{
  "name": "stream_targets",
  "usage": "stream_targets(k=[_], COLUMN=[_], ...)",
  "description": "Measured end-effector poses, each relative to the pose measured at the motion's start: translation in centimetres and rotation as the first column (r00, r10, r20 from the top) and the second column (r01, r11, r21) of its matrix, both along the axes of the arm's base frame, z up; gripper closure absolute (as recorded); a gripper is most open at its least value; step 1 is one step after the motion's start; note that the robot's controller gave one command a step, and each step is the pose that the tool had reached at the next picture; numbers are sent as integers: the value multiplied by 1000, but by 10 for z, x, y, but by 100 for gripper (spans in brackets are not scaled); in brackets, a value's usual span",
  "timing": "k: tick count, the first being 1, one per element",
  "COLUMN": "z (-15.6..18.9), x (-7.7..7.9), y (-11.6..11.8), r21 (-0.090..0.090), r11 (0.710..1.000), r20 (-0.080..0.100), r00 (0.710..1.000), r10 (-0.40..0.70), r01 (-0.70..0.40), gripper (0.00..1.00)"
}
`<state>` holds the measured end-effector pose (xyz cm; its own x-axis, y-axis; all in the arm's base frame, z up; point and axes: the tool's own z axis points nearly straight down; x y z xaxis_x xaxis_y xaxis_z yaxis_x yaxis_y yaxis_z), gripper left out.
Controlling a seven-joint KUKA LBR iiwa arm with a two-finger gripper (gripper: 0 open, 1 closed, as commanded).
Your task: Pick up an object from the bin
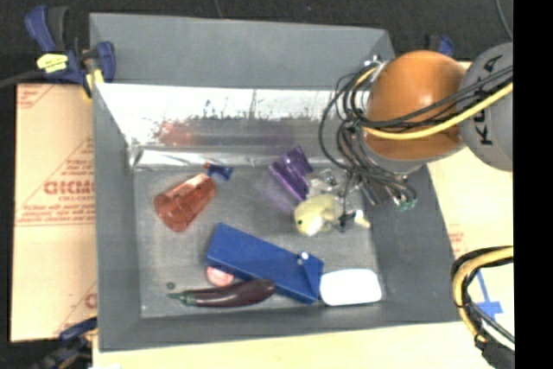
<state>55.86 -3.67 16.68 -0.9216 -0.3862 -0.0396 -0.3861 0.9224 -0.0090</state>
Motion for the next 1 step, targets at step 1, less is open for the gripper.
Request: stream_targets(k=[1], z=[58], x=[-3], y=[3], r21=[-1], r11=[1000], r20=[-5], r00=[1000], r10=[13], r01=[-13], gripper=[100])
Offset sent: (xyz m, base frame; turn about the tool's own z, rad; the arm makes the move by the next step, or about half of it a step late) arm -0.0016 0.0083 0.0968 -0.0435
